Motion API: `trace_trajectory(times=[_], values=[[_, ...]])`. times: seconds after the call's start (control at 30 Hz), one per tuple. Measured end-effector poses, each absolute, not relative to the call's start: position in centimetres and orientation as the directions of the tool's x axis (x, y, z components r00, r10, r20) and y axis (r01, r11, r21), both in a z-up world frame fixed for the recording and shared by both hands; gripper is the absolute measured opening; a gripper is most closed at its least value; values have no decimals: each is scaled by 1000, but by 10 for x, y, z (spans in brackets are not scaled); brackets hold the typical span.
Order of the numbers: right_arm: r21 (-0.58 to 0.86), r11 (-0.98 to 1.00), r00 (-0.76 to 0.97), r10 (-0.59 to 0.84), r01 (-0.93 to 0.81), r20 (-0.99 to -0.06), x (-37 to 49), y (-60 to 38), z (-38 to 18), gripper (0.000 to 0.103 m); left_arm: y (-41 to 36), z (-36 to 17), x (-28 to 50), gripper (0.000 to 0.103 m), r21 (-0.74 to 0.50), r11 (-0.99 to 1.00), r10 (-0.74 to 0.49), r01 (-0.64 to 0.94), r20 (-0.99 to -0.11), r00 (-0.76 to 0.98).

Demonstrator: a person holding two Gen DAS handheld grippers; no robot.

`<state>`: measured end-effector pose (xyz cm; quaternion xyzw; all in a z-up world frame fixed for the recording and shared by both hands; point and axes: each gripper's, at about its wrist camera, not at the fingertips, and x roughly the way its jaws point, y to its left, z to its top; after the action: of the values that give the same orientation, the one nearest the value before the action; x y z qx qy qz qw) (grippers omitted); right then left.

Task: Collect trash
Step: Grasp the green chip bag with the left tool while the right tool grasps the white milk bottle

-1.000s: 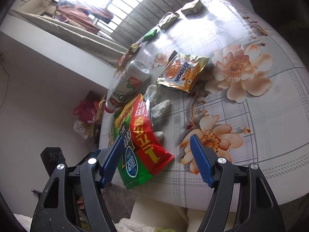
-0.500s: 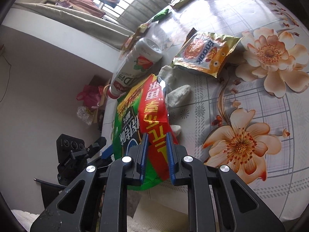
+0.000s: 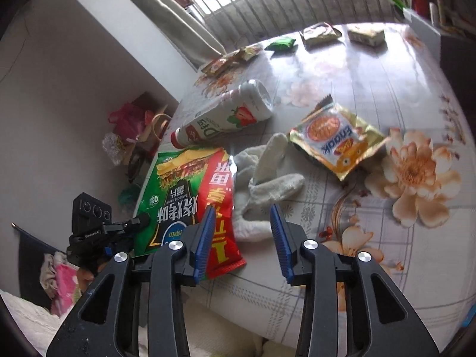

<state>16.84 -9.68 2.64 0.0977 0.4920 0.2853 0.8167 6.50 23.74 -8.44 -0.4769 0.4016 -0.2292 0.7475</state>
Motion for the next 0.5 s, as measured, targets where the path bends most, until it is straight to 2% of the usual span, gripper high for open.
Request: trace_trajectory(times=[0.07, 0.17, 0.3, 0.5], values=[[291, 809, 387, 519, -510, -762, 181, -70, 50, 63, 243, -84, 64, 5, -894, 446, -720, -52, -392, 573], [62, 717, 420, 473, -694, -775, 203, -20, 68, 78, 249, -83, 61, 5, -890, 452, -710, -64, -402, 579], [-187, 518, 426, 392, -835, -815, 237, 48, 56, 83, 256, -83, 58, 4, -884, 461, -696, -74, -412, 589], [-250, 255, 315, 254, -934, -915, 271, 113, 8, 83, 258, -82, 52, 2, -856, 511, -677, -81, -459, 576]])
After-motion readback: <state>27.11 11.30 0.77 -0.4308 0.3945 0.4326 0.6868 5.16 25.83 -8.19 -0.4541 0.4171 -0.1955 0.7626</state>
